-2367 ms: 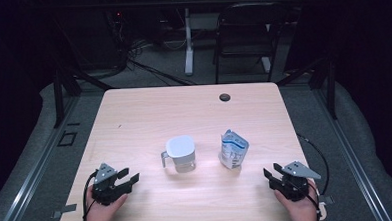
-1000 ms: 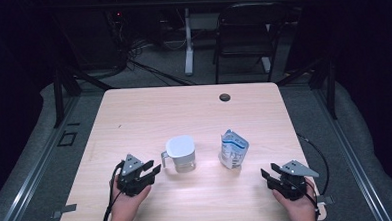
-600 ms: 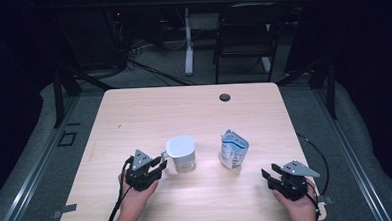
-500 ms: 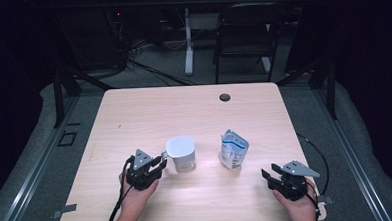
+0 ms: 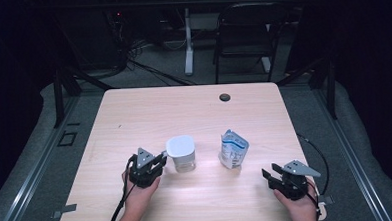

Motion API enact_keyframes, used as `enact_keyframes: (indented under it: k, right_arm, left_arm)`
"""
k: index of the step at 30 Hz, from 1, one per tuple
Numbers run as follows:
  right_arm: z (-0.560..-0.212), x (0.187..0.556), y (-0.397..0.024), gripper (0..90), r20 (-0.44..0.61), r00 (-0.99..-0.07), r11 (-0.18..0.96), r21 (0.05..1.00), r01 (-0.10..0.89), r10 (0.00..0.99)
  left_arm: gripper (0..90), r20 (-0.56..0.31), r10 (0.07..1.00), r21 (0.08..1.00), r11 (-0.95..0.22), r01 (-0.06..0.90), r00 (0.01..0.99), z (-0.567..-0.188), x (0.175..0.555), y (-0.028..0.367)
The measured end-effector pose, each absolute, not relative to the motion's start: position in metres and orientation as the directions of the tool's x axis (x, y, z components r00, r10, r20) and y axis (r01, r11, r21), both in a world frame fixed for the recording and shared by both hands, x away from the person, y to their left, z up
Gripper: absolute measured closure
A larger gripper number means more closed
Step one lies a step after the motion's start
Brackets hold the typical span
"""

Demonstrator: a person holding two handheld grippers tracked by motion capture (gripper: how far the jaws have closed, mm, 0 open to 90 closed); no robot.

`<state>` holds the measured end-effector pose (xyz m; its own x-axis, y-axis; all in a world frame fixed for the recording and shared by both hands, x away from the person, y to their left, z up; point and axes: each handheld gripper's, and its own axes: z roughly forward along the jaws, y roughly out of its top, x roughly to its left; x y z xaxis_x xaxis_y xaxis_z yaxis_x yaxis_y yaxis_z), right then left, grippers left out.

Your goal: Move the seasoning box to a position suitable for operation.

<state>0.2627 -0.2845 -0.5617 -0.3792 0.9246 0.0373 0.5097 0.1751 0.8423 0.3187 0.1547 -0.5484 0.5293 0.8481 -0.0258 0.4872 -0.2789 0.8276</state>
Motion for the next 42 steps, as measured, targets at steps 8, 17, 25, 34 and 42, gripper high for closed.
enact_keyframes:
  k: [8, 17, 25, 34, 42]
  right_arm:
    - [-0.562, 0.263, -0.286, 54.0, 0.043, -0.377, 0.171, 0.84, 0.515, 0.925]
    - [-0.562, 0.263, -0.287, 54.1, 0.048, -0.375, 0.166, 0.84, 0.517, 0.926]
    - [-0.562, 0.264, -0.287, 54.1, 0.047, -0.376, 0.168, 0.839, 0.518, 0.926]
    - [-0.563, 0.264, -0.286, 54.3, 0.052, -0.377, 0.163, 0.841, 0.516, 0.925]
    - [-0.563, 0.263, -0.284, 54.3, 0.05, -0.382, 0.167, 0.841, 0.515, 0.923]
  left_arm:
    - [82.9, -0.029, 0.843, 0.829, -0.28, 0.484, 0.538, -0.549, 0.321, 0.158]
    - [83.5, -0.015, 0.835, 0.823, -0.302, 0.482, 0.55, -0.547, 0.317, 0.16]
    - [83.6, -0.012, 0.828, 0.822, -0.311, 0.477, 0.561, -0.547, 0.312, 0.161]
    - [84.2, 0.016, 0.824, 0.814, -0.34, 0.471, 0.567, -0.545, 0.303, 0.161]
    - [84.4, 0.019, 0.818, 0.806, -0.353, 0.476, 0.575, -0.543, 0.293, 0.162]
